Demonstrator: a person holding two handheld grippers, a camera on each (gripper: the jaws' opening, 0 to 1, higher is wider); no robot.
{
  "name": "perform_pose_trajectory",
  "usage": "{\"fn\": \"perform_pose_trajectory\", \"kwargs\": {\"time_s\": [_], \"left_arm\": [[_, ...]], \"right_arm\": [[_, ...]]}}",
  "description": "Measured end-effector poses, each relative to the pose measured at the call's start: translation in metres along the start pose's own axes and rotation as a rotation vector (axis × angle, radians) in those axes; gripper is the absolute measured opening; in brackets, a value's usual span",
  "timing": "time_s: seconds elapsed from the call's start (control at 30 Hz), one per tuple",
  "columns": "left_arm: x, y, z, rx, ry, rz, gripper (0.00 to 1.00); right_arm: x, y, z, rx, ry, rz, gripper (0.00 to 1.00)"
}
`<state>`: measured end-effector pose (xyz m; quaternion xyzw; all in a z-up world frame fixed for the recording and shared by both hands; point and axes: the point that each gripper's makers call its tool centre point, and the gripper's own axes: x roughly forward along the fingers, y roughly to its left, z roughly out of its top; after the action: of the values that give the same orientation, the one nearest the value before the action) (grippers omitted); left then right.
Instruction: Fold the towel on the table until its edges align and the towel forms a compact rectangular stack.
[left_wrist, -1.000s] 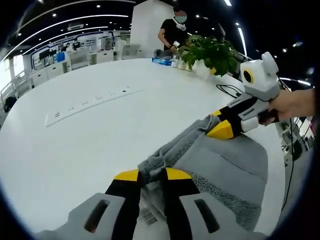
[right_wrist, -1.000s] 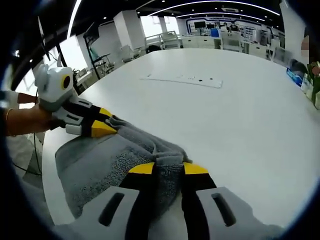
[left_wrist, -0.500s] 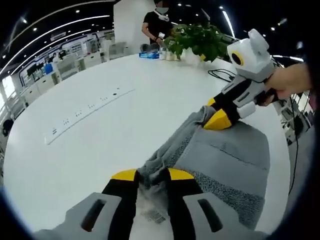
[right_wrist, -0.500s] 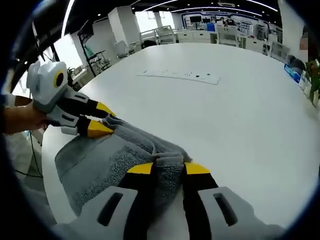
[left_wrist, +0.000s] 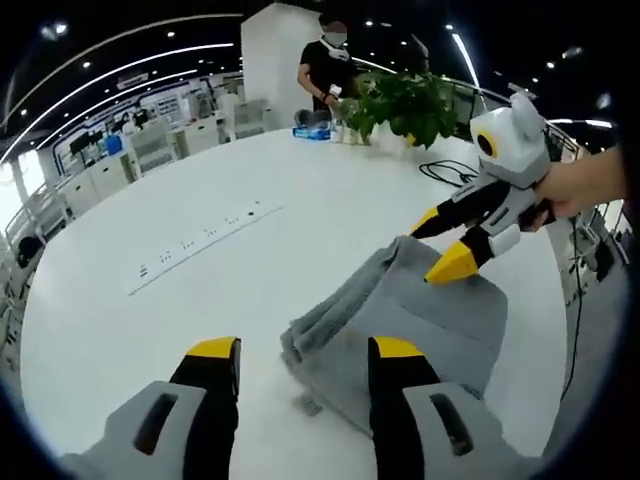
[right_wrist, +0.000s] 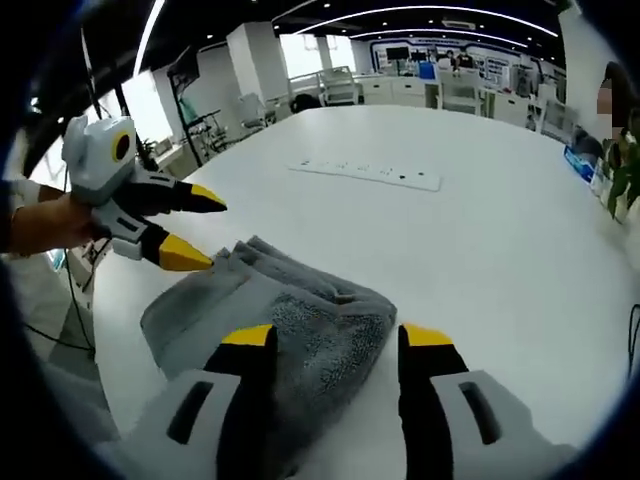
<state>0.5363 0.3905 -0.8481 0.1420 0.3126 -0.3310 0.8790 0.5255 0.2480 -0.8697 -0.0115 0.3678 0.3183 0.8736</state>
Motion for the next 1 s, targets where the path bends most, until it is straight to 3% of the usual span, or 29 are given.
{"fn": "perform_pose_trajectory", "kwargs": {"time_s": [0.2,0.43,0.67,0.87,1.0], "left_arm": [[-0.030,-0.018,0.001,-0.027,-0.049,0.022,0.64],[-0.063,-0.050,-0.013,-0.045,-0.071,0.017,0.67],[-0.090,-0.080,-0.024,-0.114,-0.143,0.025,0.70],[-0.107,-0.099,-0.033,-0.144,-0.210,0.021,0.80],[-0.116,-0.107,-0.042,-0.161,-0.237,0.029,0.92]], "right_arm": [[-0.022,0.018,-0.008,-0.043,0.001,0.037,0.52],[-0.052,0.028,-0.024,-0.059,0.003,0.027,0.55],[-0.084,0.050,-0.039,-0.083,-0.070,0.025,0.63],[-0.101,0.068,-0.064,-0.060,-0.104,0.045,0.65],[-0.112,0.080,-0.082,-0.028,-0.141,0.055,0.78]]}}
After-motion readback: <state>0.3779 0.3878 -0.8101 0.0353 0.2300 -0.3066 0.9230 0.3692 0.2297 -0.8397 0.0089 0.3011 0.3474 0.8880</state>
